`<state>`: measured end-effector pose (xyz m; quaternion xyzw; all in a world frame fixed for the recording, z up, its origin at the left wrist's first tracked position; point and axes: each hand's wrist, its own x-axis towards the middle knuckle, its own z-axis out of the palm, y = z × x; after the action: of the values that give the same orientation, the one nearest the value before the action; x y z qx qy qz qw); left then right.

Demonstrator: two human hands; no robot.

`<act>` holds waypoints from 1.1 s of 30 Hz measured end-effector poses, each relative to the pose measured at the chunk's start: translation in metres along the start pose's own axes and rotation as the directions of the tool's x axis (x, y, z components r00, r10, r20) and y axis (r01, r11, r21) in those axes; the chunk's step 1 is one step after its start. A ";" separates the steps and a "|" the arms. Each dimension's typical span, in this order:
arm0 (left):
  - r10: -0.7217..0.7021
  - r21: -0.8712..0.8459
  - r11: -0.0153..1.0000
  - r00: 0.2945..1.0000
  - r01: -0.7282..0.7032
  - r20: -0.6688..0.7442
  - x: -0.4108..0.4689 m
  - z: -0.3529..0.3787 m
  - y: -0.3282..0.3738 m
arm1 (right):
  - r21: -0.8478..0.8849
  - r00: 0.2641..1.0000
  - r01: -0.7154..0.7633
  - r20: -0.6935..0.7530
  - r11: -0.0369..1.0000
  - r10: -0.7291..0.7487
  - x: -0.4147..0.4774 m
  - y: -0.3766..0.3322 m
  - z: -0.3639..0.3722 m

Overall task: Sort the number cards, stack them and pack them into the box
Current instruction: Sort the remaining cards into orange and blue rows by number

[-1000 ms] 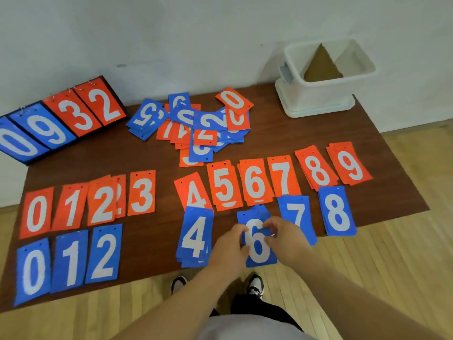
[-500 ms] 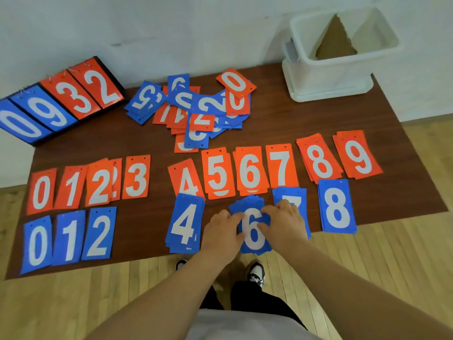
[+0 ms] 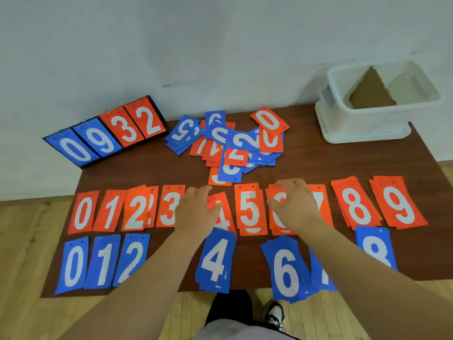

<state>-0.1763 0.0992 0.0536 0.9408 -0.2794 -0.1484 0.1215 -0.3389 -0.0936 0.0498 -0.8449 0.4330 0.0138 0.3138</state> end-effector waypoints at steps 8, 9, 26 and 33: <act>-0.081 0.016 0.997 0.996 0.081 0.023 0.113 -0.031 -0.047 | 0.013 0.995 -0.100 -0.018 0.995 0.100 0.090 -0.040 0.010; -0.084 0.034 0.996 0.996 0.083 0.025 0.131 -0.034 -0.054 | 0.018 0.994 -0.102 -0.032 0.995 0.103 0.104 -0.043 0.012; -0.011 0.293 0.956 0.990 -0.030 0.137 0.227 0.013 -0.093 | -0.233 0.954 -0.300 -0.061 0.925 0.294 0.182 -0.022 0.055; -0.124 0.069 0.990 0.991 0.121 0.045 0.258 0.007 -0.082 | -0.092 0.897 -0.439 -0.109 0.894 0.429 0.212 -0.027 0.054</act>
<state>0.0681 0.0201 -0.0333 0.9558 -0.2287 -0.1695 0.0739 -0.1731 -0.2066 -0.0419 -0.7432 0.6222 0.0721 0.2352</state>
